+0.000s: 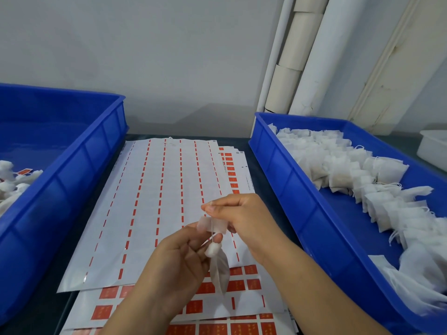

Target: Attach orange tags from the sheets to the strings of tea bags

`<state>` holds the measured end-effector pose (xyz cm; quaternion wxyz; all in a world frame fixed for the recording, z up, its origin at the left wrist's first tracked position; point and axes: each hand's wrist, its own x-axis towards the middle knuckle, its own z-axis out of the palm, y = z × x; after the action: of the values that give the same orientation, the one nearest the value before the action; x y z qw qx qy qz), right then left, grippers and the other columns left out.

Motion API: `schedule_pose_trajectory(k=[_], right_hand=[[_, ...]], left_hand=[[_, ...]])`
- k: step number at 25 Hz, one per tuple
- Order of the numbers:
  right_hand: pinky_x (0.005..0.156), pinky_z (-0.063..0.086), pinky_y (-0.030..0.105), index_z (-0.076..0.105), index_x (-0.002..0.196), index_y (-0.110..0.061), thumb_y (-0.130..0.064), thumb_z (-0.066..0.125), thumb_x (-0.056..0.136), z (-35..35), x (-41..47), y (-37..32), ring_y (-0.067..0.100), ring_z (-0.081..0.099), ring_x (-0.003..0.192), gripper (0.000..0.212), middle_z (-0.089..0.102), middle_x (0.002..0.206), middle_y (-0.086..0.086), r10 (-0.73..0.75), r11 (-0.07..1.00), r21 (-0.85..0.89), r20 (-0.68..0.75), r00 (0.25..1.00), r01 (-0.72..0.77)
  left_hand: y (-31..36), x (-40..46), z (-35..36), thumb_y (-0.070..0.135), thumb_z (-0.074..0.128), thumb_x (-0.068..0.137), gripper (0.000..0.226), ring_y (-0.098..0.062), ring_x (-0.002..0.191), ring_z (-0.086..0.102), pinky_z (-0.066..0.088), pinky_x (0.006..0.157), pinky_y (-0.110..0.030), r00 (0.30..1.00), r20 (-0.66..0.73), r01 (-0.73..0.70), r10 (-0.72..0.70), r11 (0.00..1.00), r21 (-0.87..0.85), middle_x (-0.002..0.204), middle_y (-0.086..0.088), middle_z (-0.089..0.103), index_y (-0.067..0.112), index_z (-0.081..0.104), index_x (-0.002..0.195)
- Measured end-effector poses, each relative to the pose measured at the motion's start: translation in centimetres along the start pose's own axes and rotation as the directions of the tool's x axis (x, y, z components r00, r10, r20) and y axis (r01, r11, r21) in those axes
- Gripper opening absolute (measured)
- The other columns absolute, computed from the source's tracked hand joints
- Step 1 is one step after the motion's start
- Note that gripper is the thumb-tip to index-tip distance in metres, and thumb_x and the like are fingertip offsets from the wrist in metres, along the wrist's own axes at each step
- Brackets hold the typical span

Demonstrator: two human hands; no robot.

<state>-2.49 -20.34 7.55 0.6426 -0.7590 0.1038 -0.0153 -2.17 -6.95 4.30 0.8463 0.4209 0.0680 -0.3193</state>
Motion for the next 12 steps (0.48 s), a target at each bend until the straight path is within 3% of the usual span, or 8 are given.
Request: schedule_pose_trajectory(k=[2, 4, 7, 12], right_hand=[[0.062, 0.047, 0.008, 0.076, 0.081, -0.030, -0.025, 0.072, 0.081, 0.00, 0.03, -0.08, 0.005, 0.062, 0.090, 0.006, 0.070, 0.095, -0.020, 0.003, 1.000, 0.017, 0.005, 1.000, -0.003], [0.056, 0.044, 0.005, 0.076, 0.083, -0.028, -0.024, 0.073, 0.081, 0.02, 0.08, -0.14, 0.004, 0.062, 0.087, 0.006, 0.070, 0.097, -0.019, 0.006, 0.999, 0.038, 0.011, 1.000, -0.007], [0.056, 0.043, 0.005, 0.075, 0.088, -0.030, -0.027, 0.072, 0.081, 0.03, 0.29, -0.17, 0.002, 0.061, 0.083, 0.008, 0.070, 0.099, -0.020, 0.006, 1.000, 0.002, 0.008, 1.000, -0.006], [0.057, 0.046, 0.006, 0.076, 0.086, -0.029, -0.025, 0.072, 0.081, 0.00, 0.41, -0.40, -0.009, 0.062, 0.078, 0.008, 0.071, 0.093, -0.021, -0.001, 1.000, 0.005, 0.045, 0.999, 0.000]], left_hand=[[0.19, -0.11, -0.07, 0.018, 0.057, 0.067, 0.020, -0.024, 0.072, 0.069, 0.049, 0.074, -0.039, 1.000, 0.000, -0.008, 0.008, 0.997, -0.080, 0.097, -0.017, 0.071, 0.011, 0.075, 0.065], [0.30, 0.00, -0.18, 0.020, 0.057, 0.068, 0.022, -0.026, 0.071, 0.069, 0.049, 0.073, -0.039, 1.000, -0.009, 0.020, -0.021, 0.990, -0.140, 0.096, -0.018, 0.071, 0.008, 0.075, 0.069], [0.26, 0.19, -0.01, 0.024, 0.063, 0.073, 0.023, -0.022, 0.062, 0.066, 0.054, 0.062, -0.036, 0.998, -0.055, 0.034, -0.039, 0.995, -0.098, 0.084, -0.015, 0.070, 0.007, 0.076, 0.080], [0.26, 0.04, 0.22, 0.023, 0.068, 0.065, 0.018, -0.016, 0.055, 0.061, 0.055, 0.054, -0.031, 0.997, -0.055, 0.047, -0.049, 0.998, -0.042, 0.068, -0.011, 0.063, 0.009, 0.077, 0.074]])
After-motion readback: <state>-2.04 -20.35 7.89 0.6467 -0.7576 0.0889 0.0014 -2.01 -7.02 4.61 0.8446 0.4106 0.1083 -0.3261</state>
